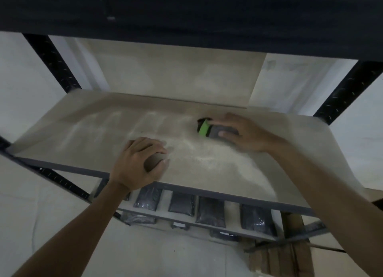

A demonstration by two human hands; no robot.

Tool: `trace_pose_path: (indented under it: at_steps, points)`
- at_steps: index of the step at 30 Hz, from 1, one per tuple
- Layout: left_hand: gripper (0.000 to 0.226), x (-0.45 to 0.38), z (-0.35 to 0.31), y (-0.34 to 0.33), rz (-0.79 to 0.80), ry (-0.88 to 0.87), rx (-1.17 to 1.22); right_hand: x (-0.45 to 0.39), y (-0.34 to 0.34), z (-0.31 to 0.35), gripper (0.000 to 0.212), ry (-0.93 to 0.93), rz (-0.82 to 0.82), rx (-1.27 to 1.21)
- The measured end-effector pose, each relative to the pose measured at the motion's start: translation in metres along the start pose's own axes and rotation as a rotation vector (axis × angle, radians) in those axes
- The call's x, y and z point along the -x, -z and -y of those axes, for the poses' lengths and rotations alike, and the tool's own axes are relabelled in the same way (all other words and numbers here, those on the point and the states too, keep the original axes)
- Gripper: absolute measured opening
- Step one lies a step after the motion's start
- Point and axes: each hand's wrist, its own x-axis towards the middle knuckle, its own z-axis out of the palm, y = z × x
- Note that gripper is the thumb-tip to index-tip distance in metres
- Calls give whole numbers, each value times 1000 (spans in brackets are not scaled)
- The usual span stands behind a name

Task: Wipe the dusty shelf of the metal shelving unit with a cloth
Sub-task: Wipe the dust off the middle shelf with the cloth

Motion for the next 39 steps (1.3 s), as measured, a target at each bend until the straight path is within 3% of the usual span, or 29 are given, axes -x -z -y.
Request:
trace_pose_path:
  at_steps: [3, 5, 8, 11, 14, 21, 23, 26, 28, 30, 36, 39]
  points:
    - [24, -1, -1, 1, 10, 1, -4, 19, 4, 18, 43, 86, 149, -117]
    - [25, -1, -1, 1, 12, 5, -10, 7, 17, 9, 44, 63, 56, -122]
    - [23, -1, -1, 0, 0, 7, -16, -25, 32, -30, 44, -85, -148, 58]
    - [23, 0, 1, 0, -15, -14, -17, -34, 24, -53, 43, -175, -139, 138]
    - [27, 1, 2, -1, -20, -16, -13, -14, 5, -33, 42, -90, -136, 84]
    - [33, 0, 2, 1, 18, 22, -11, 48, -7, 32, 45, 134, 46, 11]
    - [33, 0, 2, 2, 18, 16, -13, 53, 10, 27, 44, 87, -56, -40]
    - [32, 1, 1, 1, -8, -9, -5, 62, 39, -15, 45, -178, -260, 52]
    - [31, 2, 4, 0, -12, -14, -6, 70, 42, -39, 48, -356, -222, 158]
    - [31, 2, 6, -2, -1, -5, -3, 79, 28, -44, 54, -418, -183, 216]
    - [34, 3, 4, 0, 23, 13, 12, 102, -24, 28, 53, -289, -213, 290]
    - [37, 3, 6, 1, 24, -5, 15, 112, -43, 61, 48, -223, -217, 194]
